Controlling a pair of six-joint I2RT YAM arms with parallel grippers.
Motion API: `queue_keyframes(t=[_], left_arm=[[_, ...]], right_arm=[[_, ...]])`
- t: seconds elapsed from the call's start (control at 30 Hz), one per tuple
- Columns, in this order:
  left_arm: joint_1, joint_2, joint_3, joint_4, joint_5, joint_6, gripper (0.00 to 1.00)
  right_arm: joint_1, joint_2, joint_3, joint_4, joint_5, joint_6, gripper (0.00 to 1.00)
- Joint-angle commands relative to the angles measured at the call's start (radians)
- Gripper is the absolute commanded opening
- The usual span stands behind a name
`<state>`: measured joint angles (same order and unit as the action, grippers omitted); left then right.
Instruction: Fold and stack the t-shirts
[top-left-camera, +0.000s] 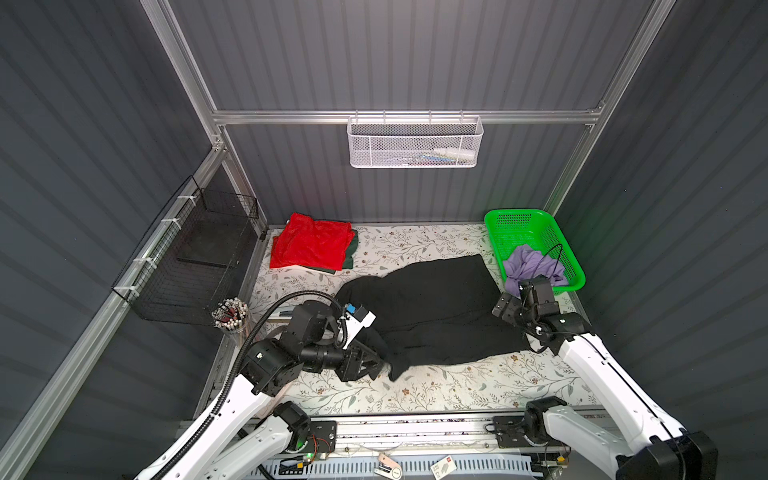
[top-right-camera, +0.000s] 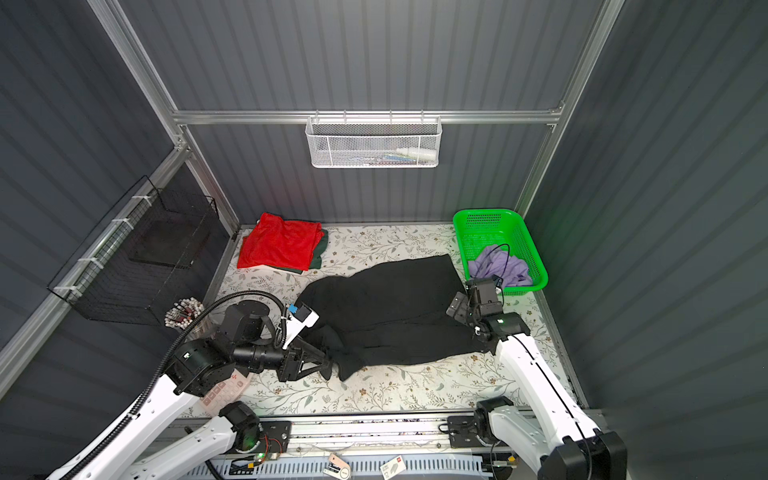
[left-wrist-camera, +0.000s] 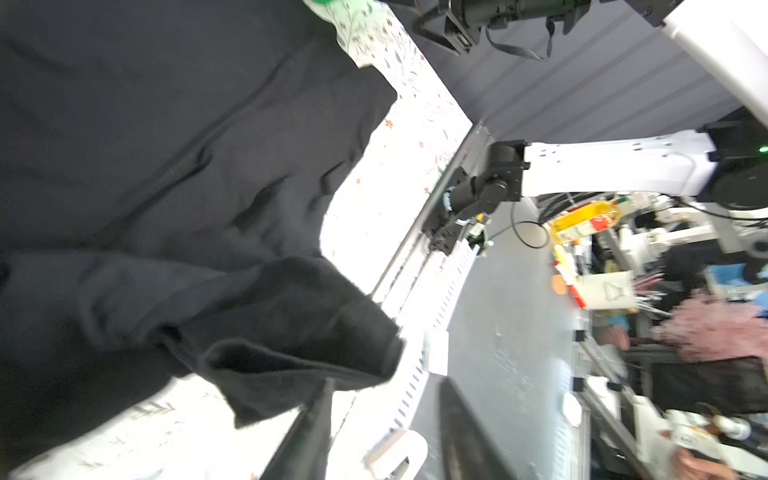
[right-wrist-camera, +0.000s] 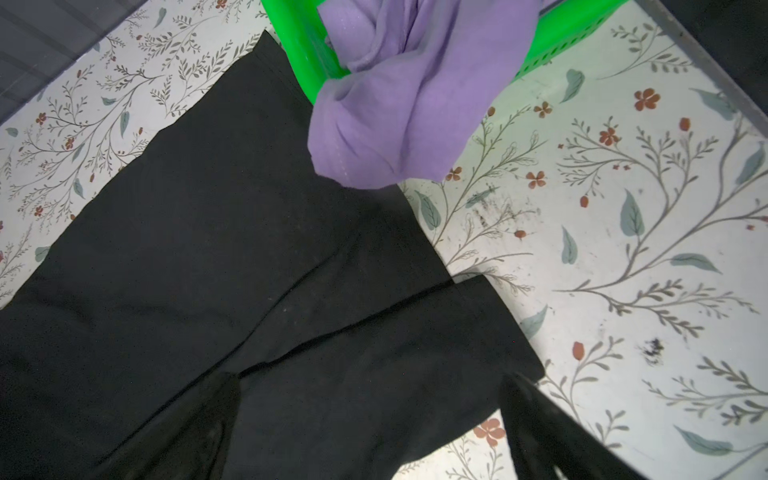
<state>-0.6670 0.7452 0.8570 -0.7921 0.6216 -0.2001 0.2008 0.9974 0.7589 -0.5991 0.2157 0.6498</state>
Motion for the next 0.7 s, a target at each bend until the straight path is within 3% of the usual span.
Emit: queue_keyframes(t=[0.0, 0.13, 0.3, 0.5, 0.67], left_arm=[[-0.001, -0.036, -0.012, -0.016, -0.010, 0.003, 0.67], [0.000, -0.042, -0.016, -0.015, -0.269, -0.073, 0.72], [0.000, 0.054, -0.061, -0.003, -0.640, -0.349, 0.72], [0.000, 0.190, -0.146, 0.071, -0.814, -0.572, 0.67], [0.001, 0.143, -0.239, 0.180, -0.864, -0.681, 0.64]], right_arm=[[0.000, 0.018, 0.009, -0.017, 0.033, -0.013, 0.99], [0.000, 0.036, 0.027, -0.033, 0.050, -0.014, 0.99], [0.000, 0.039, 0.033, -0.032, 0.044, -0.016, 0.99], [0.014, 0.038, 0.029, 0.003, -0.060, -0.002, 0.99], [0.029, 0.061, 0.033, 0.040, -0.137, -0.020, 0.99]])
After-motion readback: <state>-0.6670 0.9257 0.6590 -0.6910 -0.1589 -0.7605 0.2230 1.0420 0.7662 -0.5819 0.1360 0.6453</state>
